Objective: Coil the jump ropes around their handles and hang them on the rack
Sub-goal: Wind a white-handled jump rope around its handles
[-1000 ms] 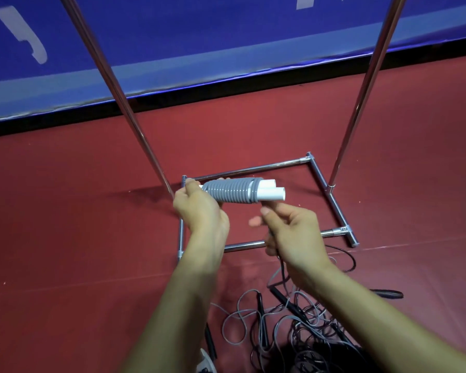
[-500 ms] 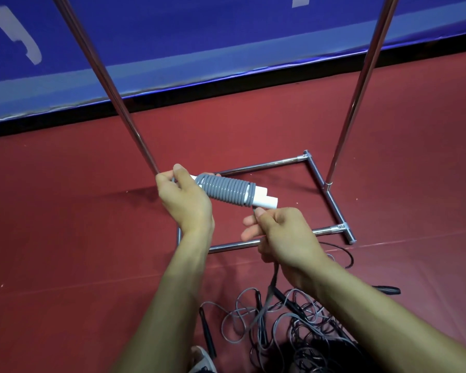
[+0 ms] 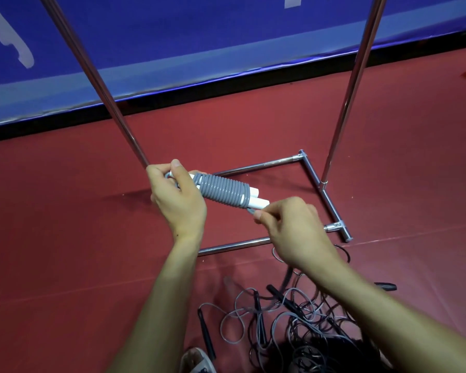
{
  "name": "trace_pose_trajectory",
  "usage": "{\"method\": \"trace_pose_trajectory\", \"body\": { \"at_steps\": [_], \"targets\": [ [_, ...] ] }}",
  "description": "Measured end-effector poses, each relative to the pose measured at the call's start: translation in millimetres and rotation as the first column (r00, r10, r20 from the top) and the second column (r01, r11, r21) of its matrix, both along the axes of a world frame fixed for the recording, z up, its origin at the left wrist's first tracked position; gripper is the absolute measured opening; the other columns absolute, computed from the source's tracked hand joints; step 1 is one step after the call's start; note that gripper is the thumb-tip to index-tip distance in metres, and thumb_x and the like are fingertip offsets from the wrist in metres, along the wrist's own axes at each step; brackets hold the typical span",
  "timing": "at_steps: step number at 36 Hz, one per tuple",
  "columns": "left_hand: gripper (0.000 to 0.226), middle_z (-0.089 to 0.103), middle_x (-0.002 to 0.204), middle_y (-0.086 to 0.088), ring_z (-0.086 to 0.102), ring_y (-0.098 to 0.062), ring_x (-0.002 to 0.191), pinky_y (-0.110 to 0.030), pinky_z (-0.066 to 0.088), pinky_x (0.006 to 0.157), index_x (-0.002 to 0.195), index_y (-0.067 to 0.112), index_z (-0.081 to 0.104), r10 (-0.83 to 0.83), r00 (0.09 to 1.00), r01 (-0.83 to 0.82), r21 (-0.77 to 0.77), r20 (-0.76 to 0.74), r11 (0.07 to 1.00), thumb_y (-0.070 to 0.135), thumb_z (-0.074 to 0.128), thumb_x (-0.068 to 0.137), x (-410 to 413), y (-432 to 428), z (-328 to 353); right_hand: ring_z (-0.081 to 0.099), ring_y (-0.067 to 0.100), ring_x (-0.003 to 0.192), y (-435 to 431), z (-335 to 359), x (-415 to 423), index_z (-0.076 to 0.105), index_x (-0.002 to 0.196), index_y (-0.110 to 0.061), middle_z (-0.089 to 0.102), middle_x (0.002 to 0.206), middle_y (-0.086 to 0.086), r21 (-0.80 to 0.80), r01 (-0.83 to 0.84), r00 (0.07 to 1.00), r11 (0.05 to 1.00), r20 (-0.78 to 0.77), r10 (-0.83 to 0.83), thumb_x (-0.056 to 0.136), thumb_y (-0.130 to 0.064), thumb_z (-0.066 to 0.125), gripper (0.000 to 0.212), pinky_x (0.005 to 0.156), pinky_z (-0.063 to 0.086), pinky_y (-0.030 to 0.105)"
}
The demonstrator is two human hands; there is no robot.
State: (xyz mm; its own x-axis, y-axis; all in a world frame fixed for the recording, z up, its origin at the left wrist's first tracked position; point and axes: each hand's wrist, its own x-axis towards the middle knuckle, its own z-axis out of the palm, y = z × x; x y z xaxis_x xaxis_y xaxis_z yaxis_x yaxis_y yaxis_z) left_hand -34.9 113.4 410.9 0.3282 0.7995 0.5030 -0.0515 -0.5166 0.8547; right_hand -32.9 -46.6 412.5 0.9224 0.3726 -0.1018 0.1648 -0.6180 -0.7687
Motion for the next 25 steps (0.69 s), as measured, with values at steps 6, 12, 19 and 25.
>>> {"method": "trace_pose_trajectory", "body": {
  "at_steps": [6, 12, 19, 25],
  "targets": [
    [0.013, 0.057, 0.055, 0.023, 0.062, 0.005, 0.061, -0.027, 0.048, 0.064, 0.086, 0.011, 0.042, -0.08, 0.996, 0.083, 0.095, -0.03, 0.992, 0.018, 0.046, 0.097, 0.9, 1.3, -3.6, 0.06, 0.035, 0.072, -8.6, 1.9, 9.3, 0.067, 0.098, -0.018, 0.069, 0.074, 0.008, 0.032, -0.075, 0.935, 0.997, 0.349, 0.059, 0.091, -0.029, 0.067, 0.013, 0.064, 0.048, 0.04],
    [0.016, 0.067, 0.067, 0.006, 0.069, -0.016, 0.065, -0.036, 0.052, 0.064, 0.086, 0.016, 0.039, -0.203, 0.977, 0.21, 0.154, -0.062, 0.965, 0.027, 0.044, 0.096, -2.1, 3.0, -8.1, 0.061, 0.019, 0.075, -25.6, 17.3, 30.2, 0.067, 0.088, -0.022, 0.069, 0.076, -0.002, -0.139, -0.339, 0.89, 0.93, 0.273, 0.366, 0.084, -0.024, 0.073, 0.008, 0.07, 0.049, 0.036],
    [0.019, 0.065, 0.065, 0.01, 0.068, -0.008, 0.065, -0.026, 0.048, 0.061, 0.08, 0.026, 0.037, -0.253, 0.965, 0.26, 0.138, -0.065, 0.956, 0.02, 0.046, 0.097, -3.2, 3.6, -1.9, 0.058, 0.014, 0.073, -33.2, 15.2, 42.2, 0.064, 0.086, -0.021, 0.067, 0.078, -0.006, -0.146, -0.533, 0.772, 0.834, 0.32, 0.549, 0.081, -0.008, 0.071, 0.016, 0.069, 0.047, 0.031],
    [0.021, 0.06, 0.059, 0.009, 0.067, -0.013, 0.063, -0.03, 0.045, 0.06, 0.077, 0.025, 0.039, -0.241, 0.97, 0.242, 0.021, -0.041, 0.97, 0.022, 0.047, 0.096, -1.4, 10.1, -5.8, 0.054, 0.005, 0.075, -36.5, 9.6, 49.9, 0.07, 0.085, -0.027, 0.059, 0.079, -0.017, -0.103, -0.494, 0.788, 0.863, 0.368, 0.494, 0.083, -0.024, 0.074, 0.005, 0.072, 0.05, 0.037]
  ]
}}
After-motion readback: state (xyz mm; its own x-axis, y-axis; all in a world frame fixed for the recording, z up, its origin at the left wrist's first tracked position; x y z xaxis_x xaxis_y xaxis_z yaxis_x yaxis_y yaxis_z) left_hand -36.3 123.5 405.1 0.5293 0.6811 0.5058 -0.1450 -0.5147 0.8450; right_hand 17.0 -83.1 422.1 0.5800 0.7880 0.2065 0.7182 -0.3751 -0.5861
